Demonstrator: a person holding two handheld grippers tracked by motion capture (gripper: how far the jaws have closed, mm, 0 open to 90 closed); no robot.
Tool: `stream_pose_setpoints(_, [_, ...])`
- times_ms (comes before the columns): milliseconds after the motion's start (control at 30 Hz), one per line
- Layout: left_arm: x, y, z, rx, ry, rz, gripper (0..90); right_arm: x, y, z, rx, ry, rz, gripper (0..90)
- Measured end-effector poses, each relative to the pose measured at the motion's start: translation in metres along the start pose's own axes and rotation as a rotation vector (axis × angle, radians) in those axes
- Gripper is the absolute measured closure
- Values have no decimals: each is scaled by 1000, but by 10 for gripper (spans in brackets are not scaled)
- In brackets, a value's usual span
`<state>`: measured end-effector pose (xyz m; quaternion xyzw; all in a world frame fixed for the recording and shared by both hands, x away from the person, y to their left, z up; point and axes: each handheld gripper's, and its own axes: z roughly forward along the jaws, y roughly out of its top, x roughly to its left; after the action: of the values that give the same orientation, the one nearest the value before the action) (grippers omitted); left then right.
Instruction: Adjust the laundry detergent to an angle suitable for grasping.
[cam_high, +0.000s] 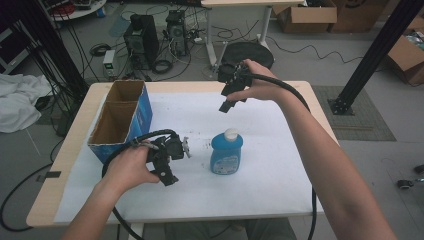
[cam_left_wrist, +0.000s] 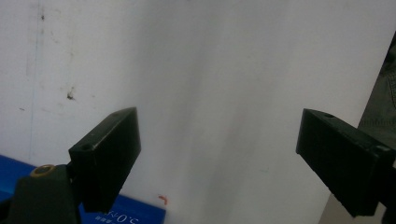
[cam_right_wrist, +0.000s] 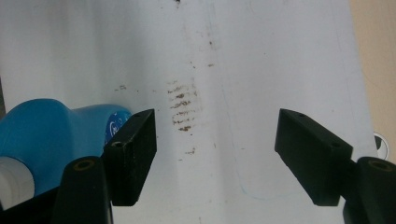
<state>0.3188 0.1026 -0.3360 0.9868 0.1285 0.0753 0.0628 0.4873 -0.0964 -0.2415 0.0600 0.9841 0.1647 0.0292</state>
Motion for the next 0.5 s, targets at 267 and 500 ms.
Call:
stream_pose_setpoints(267, [-1, 0, -1, -10, -2, -4, 144, -1, -1, -3, -14, 8, 5, 290])
stream_pose_setpoints(500, [-1, 3, 0, 0, 0, 2, 144, -1, -5, -10, -29, 5, 6, 286])
